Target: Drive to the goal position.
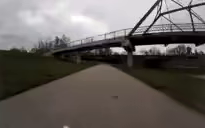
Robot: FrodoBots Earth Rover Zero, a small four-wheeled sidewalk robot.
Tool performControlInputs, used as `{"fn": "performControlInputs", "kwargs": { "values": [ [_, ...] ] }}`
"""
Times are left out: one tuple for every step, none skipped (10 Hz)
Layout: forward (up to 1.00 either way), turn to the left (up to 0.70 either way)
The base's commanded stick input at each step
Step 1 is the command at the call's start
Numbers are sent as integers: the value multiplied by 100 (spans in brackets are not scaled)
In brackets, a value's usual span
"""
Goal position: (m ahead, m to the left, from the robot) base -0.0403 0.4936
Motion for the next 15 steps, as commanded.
{"fn": "performControlInputs", "kwargs": {
  "values": [
    [100, -39],
    [100, -10],
    [100, 0],
    [100, 0],
    [100, 0],
    [100, 0],
    [100, 0],
    [100, 0],
    [100, 0],
    [100, 0],
    [100, 0],
    [100, 0],
    [100, 0],
    [100, 0],
    [100, 0]
  ]
}}
